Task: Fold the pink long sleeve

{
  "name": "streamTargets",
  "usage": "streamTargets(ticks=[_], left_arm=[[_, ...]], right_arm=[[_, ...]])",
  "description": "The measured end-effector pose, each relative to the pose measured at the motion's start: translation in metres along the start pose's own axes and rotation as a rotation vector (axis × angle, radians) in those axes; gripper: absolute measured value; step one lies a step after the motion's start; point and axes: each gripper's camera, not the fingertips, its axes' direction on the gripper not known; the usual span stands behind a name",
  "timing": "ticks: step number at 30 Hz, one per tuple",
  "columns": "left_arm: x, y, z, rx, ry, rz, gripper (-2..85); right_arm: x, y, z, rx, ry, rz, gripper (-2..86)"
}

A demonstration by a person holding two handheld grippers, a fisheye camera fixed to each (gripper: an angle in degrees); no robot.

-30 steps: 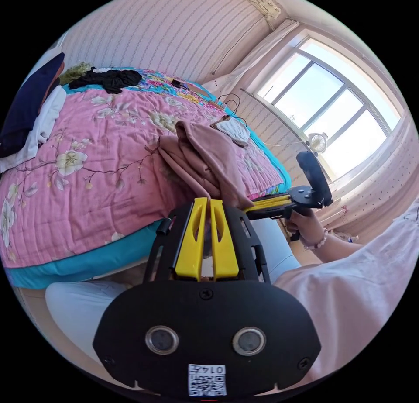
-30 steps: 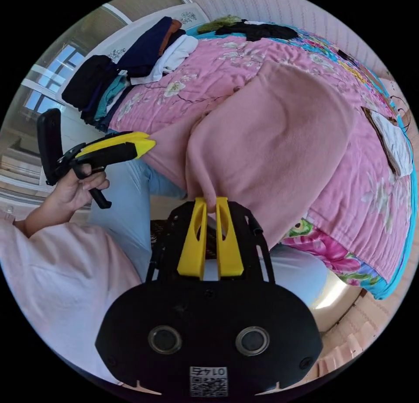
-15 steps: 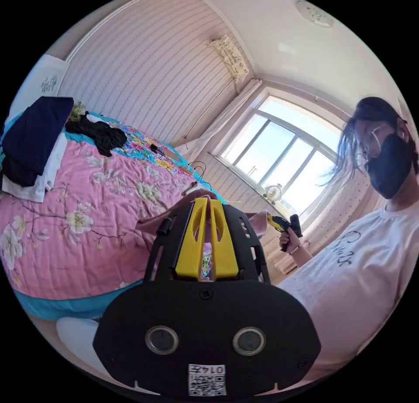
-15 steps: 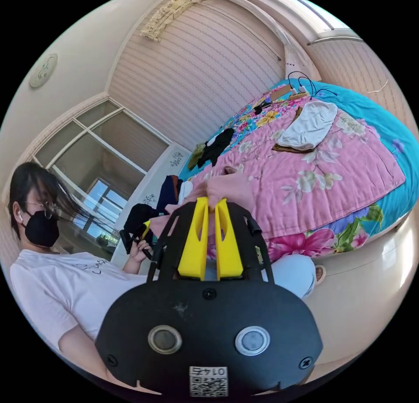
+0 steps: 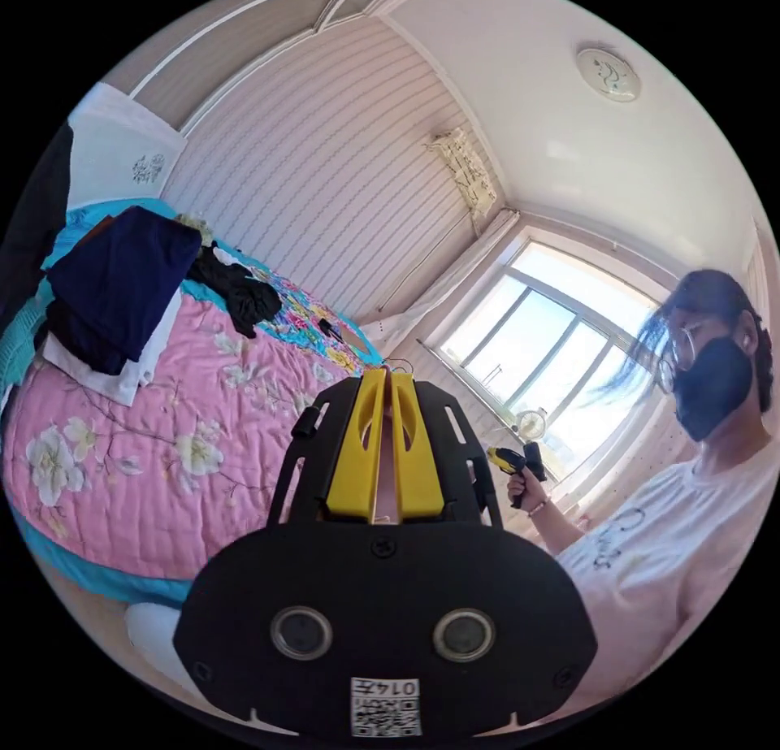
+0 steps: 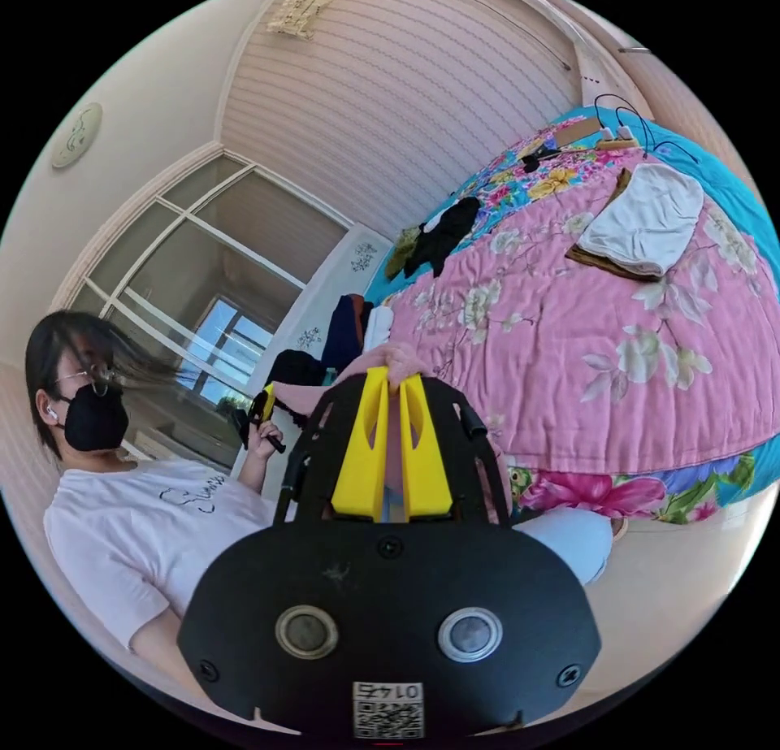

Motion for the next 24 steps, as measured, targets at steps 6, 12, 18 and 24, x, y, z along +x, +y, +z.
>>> streamTargets(ticks=[6, 12, 18, 24], left_arm=[[0.097, -0.227, -0.001, 0.299, 0.096, 0.124, -1.0], [0.197, -0.257, -0.074, 0.574, 0.114, 0.416, -1.0], [0.147, -0.166, -0.052, 0.293, 0.001, 0.401, -1.0], [0.039, -0.007, 0.021, -0.220, -0.307, 0.243, -1.0]], right_arm=[[-0.122, -0.186, -0.026, 0.199, -0.027, -0.318, 0.5], [-0.268, -0.191, -0.114, 0.599, -0.091, -0.744, 0.5], [-0.218, -0.137, -0.096, 0.481, 0.016, -0.701, 0.5], [-0.057, -0.065, -0.014, 0.161, 0.074, -0.287, 0.7]])
